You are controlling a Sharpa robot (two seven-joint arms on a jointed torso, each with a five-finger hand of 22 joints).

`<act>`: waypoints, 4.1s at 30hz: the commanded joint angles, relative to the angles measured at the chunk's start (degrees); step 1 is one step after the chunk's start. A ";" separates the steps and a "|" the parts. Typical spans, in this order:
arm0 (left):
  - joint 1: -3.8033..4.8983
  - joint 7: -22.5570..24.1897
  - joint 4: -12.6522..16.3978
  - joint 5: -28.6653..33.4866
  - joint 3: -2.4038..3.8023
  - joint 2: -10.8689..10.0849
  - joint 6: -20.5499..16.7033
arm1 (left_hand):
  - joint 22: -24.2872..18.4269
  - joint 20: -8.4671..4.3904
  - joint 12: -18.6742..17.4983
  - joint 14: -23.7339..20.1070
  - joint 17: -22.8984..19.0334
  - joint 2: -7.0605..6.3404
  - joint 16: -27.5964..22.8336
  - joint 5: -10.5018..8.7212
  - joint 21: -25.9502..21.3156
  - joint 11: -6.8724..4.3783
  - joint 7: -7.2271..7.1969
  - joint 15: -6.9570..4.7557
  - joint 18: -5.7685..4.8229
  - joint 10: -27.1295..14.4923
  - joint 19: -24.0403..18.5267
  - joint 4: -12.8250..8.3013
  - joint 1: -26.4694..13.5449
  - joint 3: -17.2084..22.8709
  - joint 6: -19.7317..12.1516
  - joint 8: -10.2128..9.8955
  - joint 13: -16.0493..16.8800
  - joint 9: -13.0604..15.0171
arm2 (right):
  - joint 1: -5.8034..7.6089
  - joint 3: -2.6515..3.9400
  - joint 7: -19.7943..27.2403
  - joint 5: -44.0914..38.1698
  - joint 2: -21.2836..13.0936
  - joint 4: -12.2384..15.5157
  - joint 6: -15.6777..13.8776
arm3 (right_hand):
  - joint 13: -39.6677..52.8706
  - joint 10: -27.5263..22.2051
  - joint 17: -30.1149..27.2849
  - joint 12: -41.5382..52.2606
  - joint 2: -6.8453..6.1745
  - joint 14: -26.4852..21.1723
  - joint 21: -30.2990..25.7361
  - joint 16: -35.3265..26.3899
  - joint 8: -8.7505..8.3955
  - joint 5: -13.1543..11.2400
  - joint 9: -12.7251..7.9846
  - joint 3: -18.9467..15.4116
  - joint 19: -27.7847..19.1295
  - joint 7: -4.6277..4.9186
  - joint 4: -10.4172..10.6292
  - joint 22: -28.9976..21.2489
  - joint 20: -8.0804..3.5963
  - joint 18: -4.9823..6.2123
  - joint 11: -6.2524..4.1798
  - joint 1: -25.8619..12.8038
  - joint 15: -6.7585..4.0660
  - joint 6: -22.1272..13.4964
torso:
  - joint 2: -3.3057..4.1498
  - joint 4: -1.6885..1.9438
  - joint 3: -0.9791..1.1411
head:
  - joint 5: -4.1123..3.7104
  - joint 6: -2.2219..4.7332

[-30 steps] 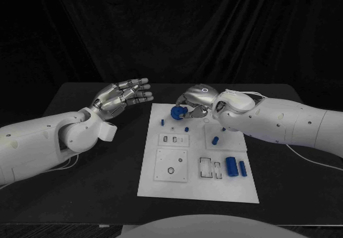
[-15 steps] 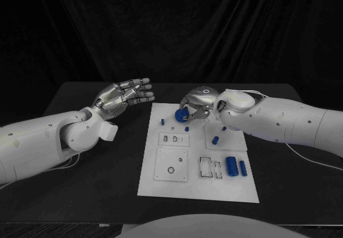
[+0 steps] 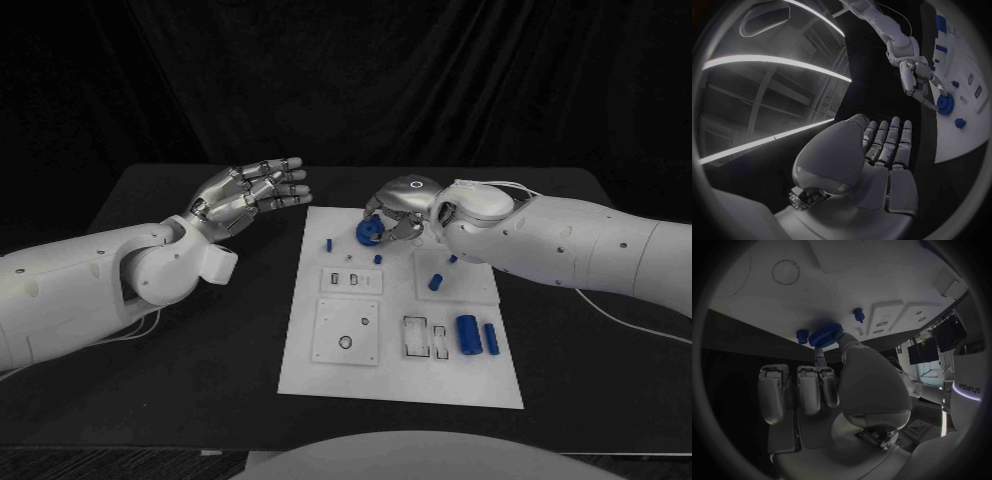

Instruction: Assemble the parts on the task board

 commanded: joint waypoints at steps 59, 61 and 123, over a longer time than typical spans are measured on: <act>-0.13 0.05 0.44 0.19 0.06 -0.79 1.02 | -0.11 0.00 0.31 -0.62 0.00 -0.75 0.36 0.23 -0.26 -0.02 2.42 0.04 -0.38 -0.33 -0.38 -0.04 -0.11 0.80 -0.36 -0.19 0.05 0.01 | -0.02 -0.02 1.65 2.64 -7.99 4.13 -7.56 | 15.06 6.17 15.09 0.15 1.38 6.06 0.16 0.15 -2.77 -12.14 -3.65 0.08 6.18 -1.23 1.23 15.07 -0.29 -0.91 -0.67 -3.22 -0.39 1.21 | -0.09 -0.12 -0.01 | 0.14 2.23; -0.14 0.03 0.41 0.19 0.06 -0.82 1.01 | -0.11 0.00 0.31 -0.62 0.00 -0.75 0.36 0.23 -0.26 -0.02 2.42 0.04 -0.38 -0.33 -0.38 -0.04 -0.11 0.80 -0.36 -0.19 0.05 0.01 | 0.23 -0.02 1.98 3.51 -9.31 5.13 -9.05 | 15.06 6.17 15.09 0.15 1.20 6.06 0.16 0.15 -3.19 -11.92 -3.82 0.21 6.18 -1.39 0.69 15.07 -0.35 -0.91 -0.78 -2.41 -0.48 0.60 | -0.09 -0.09 0.01 | 0.07 2.18; -1.44 0.59 -0.67 0.18 0.06 -1.04 1.78 | -0.16 0.00 0.39 -0.70 0.00 -0.71 0.46 0.40 -0.32 -0.04 2.32 0.03 -0.37 -0.38 -0.49 -0.16 -0.13 1.27 -0.41 -0.19 0.06 0.02 | -5.85 -0.15 7.96 16.95 -25.14 5.05 -12.91 | 15.06 6.17 15.09 0.15 -4.08 6.06 0.16 0.15 -3.75 -20.70 -3.16 -3.14 6.18 -2.57 5.14 15.07 -1.45 -0.91 -1.94 -2.85 -1.59 -1.15 | -0.17 -0.06 -0.07 | -2.50 3.99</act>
